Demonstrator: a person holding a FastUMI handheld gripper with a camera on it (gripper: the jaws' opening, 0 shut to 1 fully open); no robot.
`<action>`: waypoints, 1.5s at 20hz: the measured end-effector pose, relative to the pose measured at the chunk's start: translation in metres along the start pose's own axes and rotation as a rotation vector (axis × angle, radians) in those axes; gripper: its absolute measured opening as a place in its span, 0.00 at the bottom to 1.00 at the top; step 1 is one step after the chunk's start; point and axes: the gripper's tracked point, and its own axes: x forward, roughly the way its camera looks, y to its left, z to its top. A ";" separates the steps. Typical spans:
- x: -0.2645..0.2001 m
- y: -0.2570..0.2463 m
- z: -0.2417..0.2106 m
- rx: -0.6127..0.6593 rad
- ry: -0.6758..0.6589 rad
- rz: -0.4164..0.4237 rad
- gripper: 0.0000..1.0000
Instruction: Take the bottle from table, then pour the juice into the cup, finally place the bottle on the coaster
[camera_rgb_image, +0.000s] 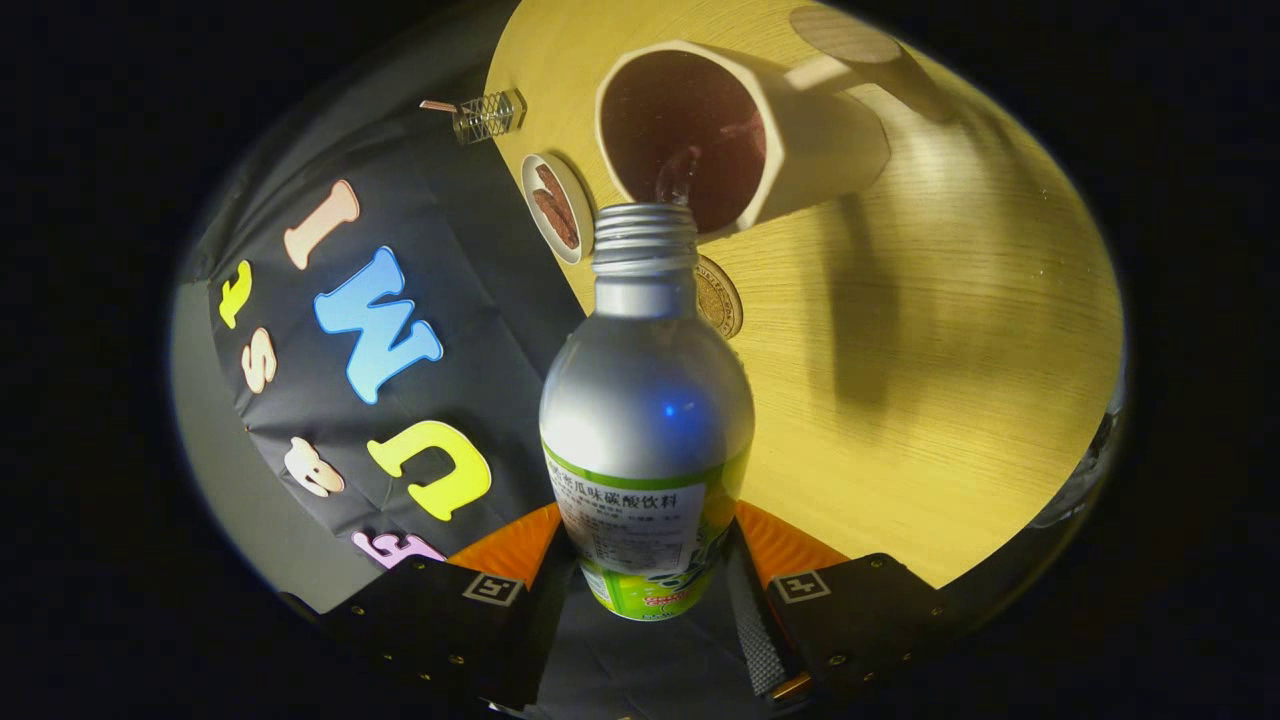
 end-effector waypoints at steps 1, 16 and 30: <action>-0.001 0.000 0.002 0.013 -0.001 -0.002 0.75; -0.009 0.019 -0.001 0.120 0.024 0.020 0.75; -0.012 0.031 -0.004 0.189 0.042 0.027 0.75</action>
